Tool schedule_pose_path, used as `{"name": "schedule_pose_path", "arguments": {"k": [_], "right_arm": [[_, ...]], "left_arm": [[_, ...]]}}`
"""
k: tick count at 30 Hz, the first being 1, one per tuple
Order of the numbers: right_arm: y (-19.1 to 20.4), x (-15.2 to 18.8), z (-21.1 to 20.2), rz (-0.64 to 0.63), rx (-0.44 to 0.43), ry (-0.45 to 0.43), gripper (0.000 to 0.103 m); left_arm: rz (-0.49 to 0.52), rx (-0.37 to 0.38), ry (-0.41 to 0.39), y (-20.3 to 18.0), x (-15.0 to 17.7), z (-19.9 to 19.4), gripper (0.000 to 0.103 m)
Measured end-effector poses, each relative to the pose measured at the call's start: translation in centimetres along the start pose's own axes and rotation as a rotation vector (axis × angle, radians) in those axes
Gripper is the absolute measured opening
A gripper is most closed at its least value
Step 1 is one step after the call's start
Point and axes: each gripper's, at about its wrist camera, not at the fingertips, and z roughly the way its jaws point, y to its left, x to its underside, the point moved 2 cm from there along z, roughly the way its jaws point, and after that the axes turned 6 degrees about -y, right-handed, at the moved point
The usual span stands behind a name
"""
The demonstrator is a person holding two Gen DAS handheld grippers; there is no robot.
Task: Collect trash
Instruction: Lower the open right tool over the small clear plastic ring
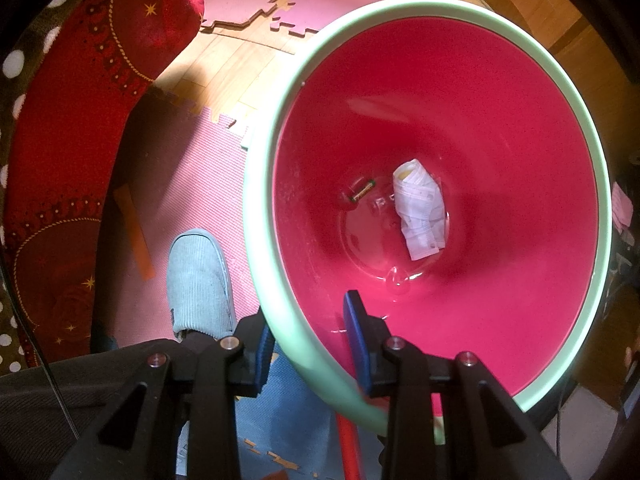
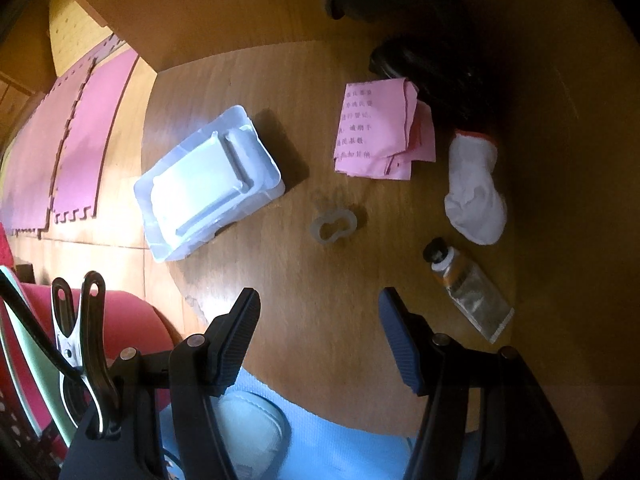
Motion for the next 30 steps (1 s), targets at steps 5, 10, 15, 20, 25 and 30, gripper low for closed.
{"name": "schedule_pose_path", "arguments": {"k": [5,10,15,20,25,30], "right_arm": [[0.2,-0.7,0.3,0.018,-0.004,-0.004,0.063],[-0.1,-1.2,0.7,0.047,-0.007,-0.004,0.063],[-0.7,-1.5,1.2,0.122,-0.025,0.000,0.063],[-1.1,-1.8,1.7,0.167,-0.031,0.003,0.063],[-1.1,-1.8,1.8,0.174,-0.025,0.008,0.063],[-0.7,-2.1,2.0,0.182,-0.023,0.003,0.063]], "left_arm": [[-0.001,-0.001,0.000,-0.1,0.0,0.0,0.034],[-0.003,-0.002,0.002,-0.1,-0.1,0.0,0.034],[-0.002,-0.003,0.002,-0.2,0.0,0.0,0.034],[-0.002,-0.003,0.002,-0.2,0.0,0.1,0.034],[-0.002,-0.003,0.002,-0.2,0.0,0.1,0.034],[-0.001,-0.004,0.001,-0.1,-0.1,0.1,0.034]]}}
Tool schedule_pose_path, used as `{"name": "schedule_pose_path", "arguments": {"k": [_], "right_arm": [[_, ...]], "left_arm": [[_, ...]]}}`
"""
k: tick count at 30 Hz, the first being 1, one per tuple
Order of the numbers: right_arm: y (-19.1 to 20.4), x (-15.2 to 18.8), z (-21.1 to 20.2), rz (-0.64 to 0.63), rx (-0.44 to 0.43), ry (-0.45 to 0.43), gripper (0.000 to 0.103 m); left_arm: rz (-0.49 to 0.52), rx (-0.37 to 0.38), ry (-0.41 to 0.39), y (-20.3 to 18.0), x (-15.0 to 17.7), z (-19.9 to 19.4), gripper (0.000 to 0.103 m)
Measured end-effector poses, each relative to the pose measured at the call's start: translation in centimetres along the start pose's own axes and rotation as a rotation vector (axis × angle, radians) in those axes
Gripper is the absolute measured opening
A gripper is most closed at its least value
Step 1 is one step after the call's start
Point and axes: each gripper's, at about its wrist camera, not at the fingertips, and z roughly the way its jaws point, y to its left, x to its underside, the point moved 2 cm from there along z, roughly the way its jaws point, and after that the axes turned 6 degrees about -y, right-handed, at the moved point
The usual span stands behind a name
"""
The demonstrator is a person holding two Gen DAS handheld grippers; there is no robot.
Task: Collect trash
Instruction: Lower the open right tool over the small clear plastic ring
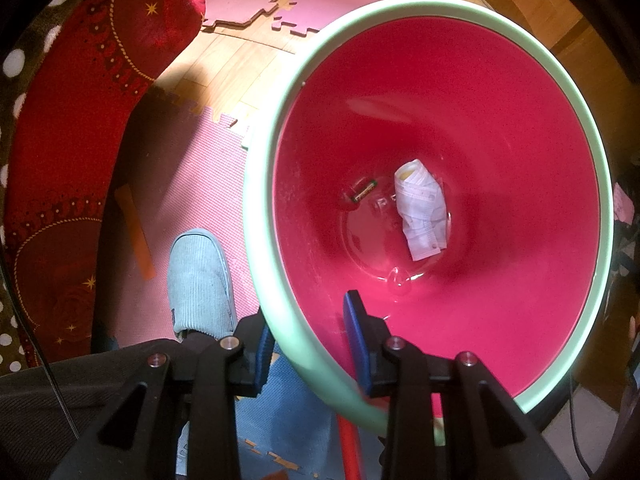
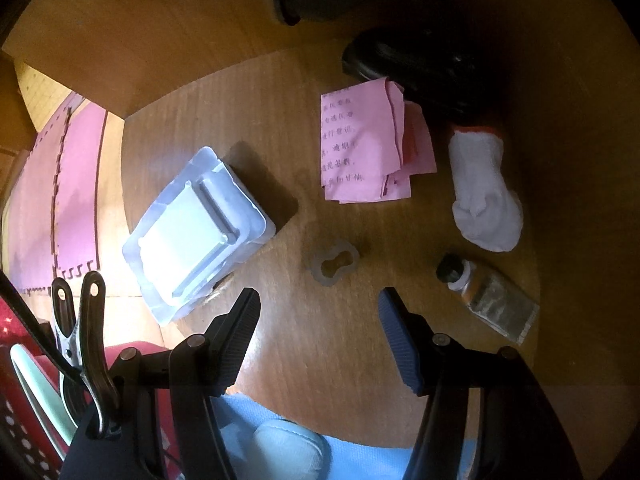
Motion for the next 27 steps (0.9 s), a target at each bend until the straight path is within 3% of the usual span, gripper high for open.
{"name": "schedule_pose_path", "arguments": {"k": [14,27], "right_arm": [[-1.0,-1.0,1.7,0.161,0.001,0.035,0.063],[-0.9,-2.0,3.6,0.195,0.039,0.047,0.045]], "left_arm": [[-0.001,-0.001,0.001,-0.1,0.1,0.0,0.034],[-0.001,-0.001,0.001,-0.2,0.1,0.0,0.034]]}}
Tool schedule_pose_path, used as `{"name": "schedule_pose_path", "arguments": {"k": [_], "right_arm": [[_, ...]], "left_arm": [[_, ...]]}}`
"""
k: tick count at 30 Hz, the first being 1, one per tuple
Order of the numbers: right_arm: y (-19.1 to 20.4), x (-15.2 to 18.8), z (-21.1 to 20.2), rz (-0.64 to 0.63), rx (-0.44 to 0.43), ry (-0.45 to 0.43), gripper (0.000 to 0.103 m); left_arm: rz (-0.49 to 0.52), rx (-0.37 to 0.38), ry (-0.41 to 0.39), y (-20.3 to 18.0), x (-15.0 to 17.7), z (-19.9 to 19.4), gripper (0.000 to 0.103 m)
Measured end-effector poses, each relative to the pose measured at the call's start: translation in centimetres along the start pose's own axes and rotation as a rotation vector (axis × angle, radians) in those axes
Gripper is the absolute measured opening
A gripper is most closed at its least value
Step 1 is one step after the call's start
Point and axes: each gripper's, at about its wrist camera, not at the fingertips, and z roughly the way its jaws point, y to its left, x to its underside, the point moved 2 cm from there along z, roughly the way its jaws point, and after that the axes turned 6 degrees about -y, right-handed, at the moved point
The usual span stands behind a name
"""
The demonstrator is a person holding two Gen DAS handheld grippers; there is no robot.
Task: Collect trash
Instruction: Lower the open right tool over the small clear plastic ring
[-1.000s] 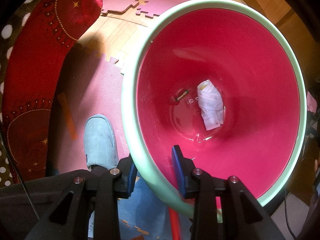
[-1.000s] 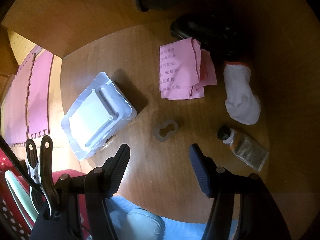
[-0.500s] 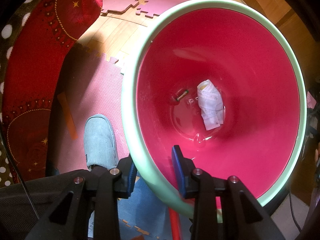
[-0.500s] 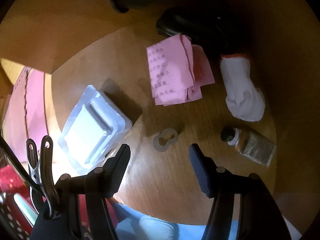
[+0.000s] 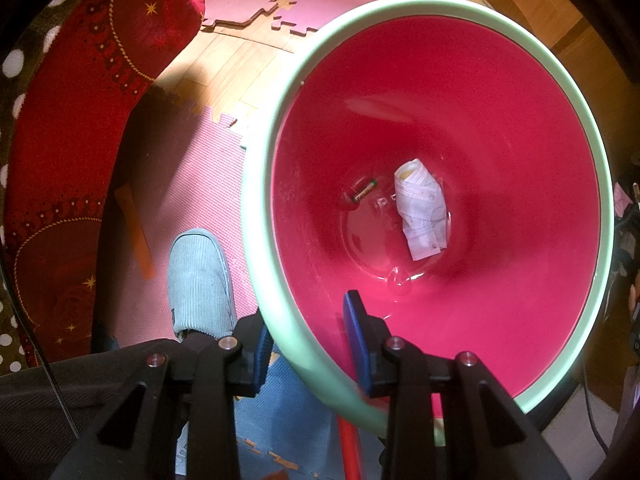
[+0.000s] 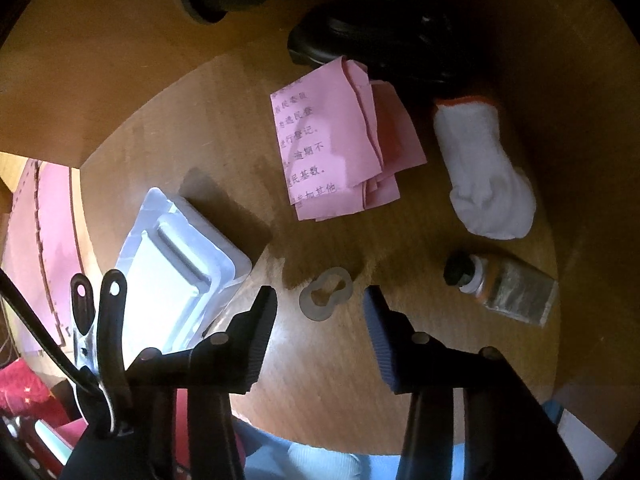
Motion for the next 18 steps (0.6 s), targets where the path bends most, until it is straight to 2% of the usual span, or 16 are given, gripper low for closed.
{"name": "schedule_pose_path", "arguments": {"k": [18], "right_arm": [[0.3,-0.8,2.0,0.024,0.017,0.000,0.036]], "left_arm": [[0.000,0.000,0.003,0.2,0.0,0.1,0.034]]}}
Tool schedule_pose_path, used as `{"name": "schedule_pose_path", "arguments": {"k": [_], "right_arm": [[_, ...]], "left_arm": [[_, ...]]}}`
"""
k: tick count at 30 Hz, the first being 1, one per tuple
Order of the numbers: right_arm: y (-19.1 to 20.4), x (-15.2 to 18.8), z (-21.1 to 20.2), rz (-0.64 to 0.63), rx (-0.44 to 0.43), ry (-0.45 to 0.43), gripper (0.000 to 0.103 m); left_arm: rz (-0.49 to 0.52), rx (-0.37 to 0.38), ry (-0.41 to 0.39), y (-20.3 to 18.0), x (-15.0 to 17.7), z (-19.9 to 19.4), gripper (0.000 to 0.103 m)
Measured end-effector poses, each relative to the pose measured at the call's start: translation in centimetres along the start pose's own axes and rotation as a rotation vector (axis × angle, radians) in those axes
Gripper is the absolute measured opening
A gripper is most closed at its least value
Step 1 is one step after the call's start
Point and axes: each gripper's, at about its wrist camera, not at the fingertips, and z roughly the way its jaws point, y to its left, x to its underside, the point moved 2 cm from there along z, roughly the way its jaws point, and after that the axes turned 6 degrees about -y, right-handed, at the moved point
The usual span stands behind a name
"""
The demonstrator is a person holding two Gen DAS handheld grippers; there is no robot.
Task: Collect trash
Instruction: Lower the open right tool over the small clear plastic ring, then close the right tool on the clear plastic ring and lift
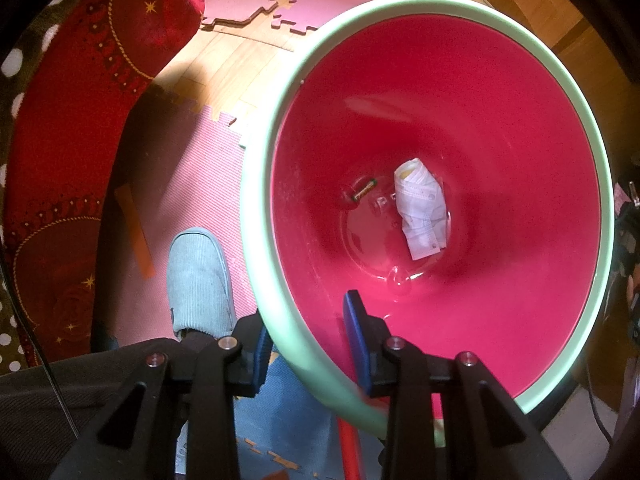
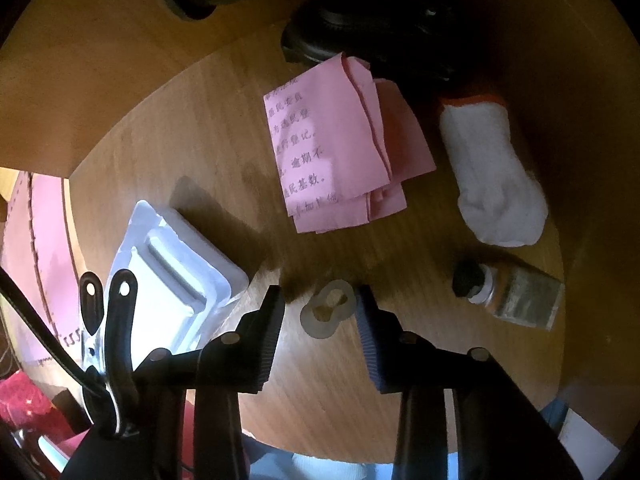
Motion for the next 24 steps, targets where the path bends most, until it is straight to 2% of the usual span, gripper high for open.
{"name": "schedule_pose_path", "arguments": {"k": [7,14,24], "right_arm": [[-0.2,-0.7,0.0,0.005,0.012,0.004,0.027],[-0.6,-0.7,0.0,-0.014,0.016,0.010,0.011],[-0.3,-0.1,-1.1,-0.097,0.028,-0.006,0.009]], "left_arm": [[-0.001,0.000,0.000,-0.1,0.0,0.0,0.034],[-0.001,0.000,0.001,-0.1,0.0,0.0,0.034],[0.000,-0.001,0.000,-0.2,0.0,0.0,0.034]]}}
